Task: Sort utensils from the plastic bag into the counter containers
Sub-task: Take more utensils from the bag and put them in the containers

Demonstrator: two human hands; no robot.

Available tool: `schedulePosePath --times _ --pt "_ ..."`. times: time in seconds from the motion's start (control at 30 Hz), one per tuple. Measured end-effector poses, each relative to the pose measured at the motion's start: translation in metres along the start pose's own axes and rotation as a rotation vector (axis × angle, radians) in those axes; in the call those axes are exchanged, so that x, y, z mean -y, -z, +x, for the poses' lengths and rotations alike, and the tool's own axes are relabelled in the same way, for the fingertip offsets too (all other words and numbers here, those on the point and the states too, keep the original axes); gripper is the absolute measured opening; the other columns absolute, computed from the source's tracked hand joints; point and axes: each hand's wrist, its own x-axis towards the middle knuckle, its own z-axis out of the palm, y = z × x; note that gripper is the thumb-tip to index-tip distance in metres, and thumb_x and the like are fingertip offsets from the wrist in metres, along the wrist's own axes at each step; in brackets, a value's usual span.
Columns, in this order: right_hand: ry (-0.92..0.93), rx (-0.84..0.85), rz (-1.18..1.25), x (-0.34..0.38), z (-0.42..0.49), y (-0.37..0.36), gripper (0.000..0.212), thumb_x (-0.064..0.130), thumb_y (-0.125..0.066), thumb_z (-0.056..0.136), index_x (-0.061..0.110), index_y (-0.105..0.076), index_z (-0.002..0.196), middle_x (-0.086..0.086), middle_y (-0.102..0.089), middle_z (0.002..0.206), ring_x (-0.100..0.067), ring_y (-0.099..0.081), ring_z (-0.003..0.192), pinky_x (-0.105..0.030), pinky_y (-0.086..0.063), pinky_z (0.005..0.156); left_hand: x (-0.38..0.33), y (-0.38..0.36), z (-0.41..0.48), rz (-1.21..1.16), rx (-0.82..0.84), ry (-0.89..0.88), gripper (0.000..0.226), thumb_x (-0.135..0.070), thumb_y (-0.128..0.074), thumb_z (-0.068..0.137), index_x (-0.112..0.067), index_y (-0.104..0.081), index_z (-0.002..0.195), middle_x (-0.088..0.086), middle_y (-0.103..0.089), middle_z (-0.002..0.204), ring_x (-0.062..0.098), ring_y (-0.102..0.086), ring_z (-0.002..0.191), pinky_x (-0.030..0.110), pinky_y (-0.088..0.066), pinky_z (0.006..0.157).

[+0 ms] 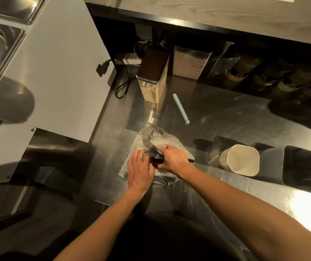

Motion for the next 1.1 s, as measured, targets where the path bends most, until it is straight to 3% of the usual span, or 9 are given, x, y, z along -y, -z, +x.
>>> schedulePosePath --times 0.17,0.43,0.57,0.7,0.87,1.0,1.1 --pt "-0.032 0.015 0.023 0.009 0.002 0.002 0.037 0.042 -0.074 0.081 0.018 -0.063 0.107 -0.004 -0.068 0.105 -0.025 -0.065 0.095 -0.033 -0.049 0.078 0.001 -0.003 -0.002 -0.041 -0.002 0.040 0.035 -0.026 -0.065 0.088 -0.012 -0.059 0.119 0.008 -0.052 0.134 0.025 -0.044 0.131 0.042 -0.038 0.114" --pt "-0.107 0.124 0.138 0.009 -0.002 0.003 0.039 0.048 -0.070 0.079 0.019 -0.066 0.103 -0.004 -0.070 0.097 -0.024 -0.063 0.089 -0.029 -0.046 0.074 0.000 -0.001 -0.005 -0.049 0.039 0.050 0.040 -0.031 -0.072 0.085 -0.013 -0.053 0.116 0.008 -0.052 0.129 0.026 -0.047 0.125 0.043 -0.040 0.111" --pt "-0.064 0.166 0.210 -0.002 -0.008 0.012 0.034 0.040 -0.069 0.082 0.022 -0.066 0.111 -0.004 -0.072 0.098 -0.023 -0.066 0.092 -0.031 -0.052 0.078 -0.004 0.004 -0.006 -0.156 0.010 0.091 0.050 -0.028 -0.070 0.086 -0.014 -0.046 0.127 0.003 -0.049 0.127 0.020 -0.049 0.118 0.038 -0.041 0.109" --pt "-0.013 0.208 0.320 -0.015 -0.014 0.023 0.036 0.043 -0.070 0.084 0.028 -0.068 0.117 0.000 -0.073 0.101 -0.018 -0.067 0.092 -0.030 -0.051 0.078 -0.012 0.012 -0.003 -0.246 -0.015 0.150 0.061 -0.019 -0.069 0.084 -0.013 -0.042 0.139 0.002 -0.050 0.132 0.019 -0.047 0.124 0.036 -0.034 0.113" --pt "0.011 0.169 0.299 -0.021 -0.024 0.038 0.036 0.047 -0.070 0.083 0.026 -0.069 0.112 0.000 -0.073 0.101 -0.018 -0.065 0.089 -0.028 -0.045 0.071 -0.020 0.018 -0.001 -0.322 -0.077 0.149 0.051 -0.012 -0.060 0.086 -0.014 -0.046 0.135 0.002 -0.052 0.130 0.019 -0.047 0.120 0.036 -0.033 0.110" --pt "0.014 0.118 0.246 -0.018 -0.033 0.044 0.034 0.043 -0.071 0.083 0.021 -0.068 0.109 -0.003 -0.070 0.101 -0.019 -0.059 0.085 -0.028 -0.041 0.070 -0.022 0.021 0.000 -0.403 -0.054 0.246 0.039 -0.011 -0.050 0.095 -0.013 -0.049 0.134 0.003 -0.053 0.131 0.023 -0.047 0.125 0.040 -0.031 0.113" --pt "0.009 0.090 0.355 -0.018 -0.041 0.044 0.026 0.038 -0.070 0.084 0.023 -0.069 0.106 0.000 -0.072 0.097 -0.018 -0.065 0.085 -0.031 -0.050 0.070 -0.020 0.028 0.000 -0.401 -0.003 0.228 0.044 -0.016 -0.059 0.092 -0.018 -0.050 0.135 0.000 -0.052 0.134 0.021 -0.045 0.129 0.038 -0.028 0.115"
